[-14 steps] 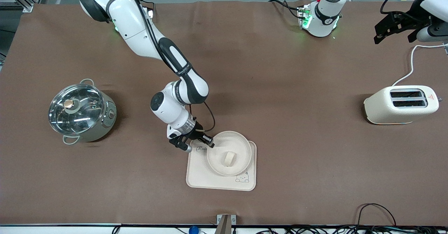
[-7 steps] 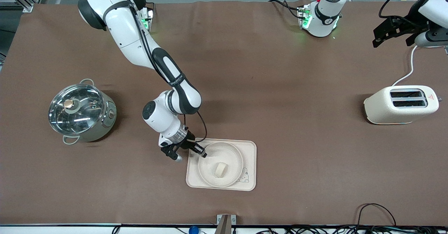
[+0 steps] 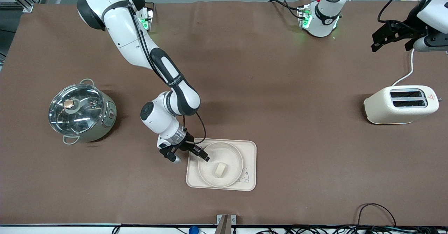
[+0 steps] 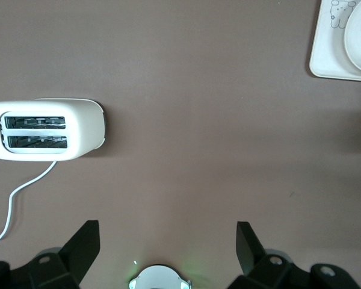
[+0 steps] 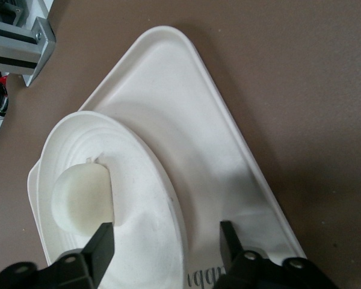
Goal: Place bun in plate and plate on tray
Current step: 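Open the right gripper and release the plate on the tray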
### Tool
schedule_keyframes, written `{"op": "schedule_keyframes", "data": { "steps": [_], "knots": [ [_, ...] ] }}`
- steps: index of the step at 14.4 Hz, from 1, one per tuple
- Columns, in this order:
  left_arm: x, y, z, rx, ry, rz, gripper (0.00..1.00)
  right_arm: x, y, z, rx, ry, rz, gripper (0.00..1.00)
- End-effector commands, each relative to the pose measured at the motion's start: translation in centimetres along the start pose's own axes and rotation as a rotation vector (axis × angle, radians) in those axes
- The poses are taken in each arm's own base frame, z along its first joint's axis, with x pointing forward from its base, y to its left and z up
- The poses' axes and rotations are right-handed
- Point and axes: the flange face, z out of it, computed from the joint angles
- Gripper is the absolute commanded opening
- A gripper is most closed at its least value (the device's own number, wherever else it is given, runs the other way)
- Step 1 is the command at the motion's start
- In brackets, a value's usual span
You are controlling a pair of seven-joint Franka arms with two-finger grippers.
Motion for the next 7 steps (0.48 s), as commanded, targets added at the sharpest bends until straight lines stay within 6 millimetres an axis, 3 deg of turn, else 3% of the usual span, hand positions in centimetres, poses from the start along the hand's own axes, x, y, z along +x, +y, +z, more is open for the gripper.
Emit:
{"op": "schedule_keyframes", "data": {
  "steps": [1,3,7],
  "knots": [
    [1.0,0.5,-0.1,0.034,0.006,0.013,1.00,-0.1,-0.4,-1.3,0.004,-0.008,0.010,1.00],
    [1.0,0.7,-0.1,0.048,0.012,0.007,1.00,-0.4,-0.7,-4.2,-0.005,-0.014,0.005,1.00],
    [0.9,1.1,-0.2,0.050,0.030,0.015,1.00,0.2,-3.5,-11.4,0.024,-0.065,0.010,1.00]
  ]
}}
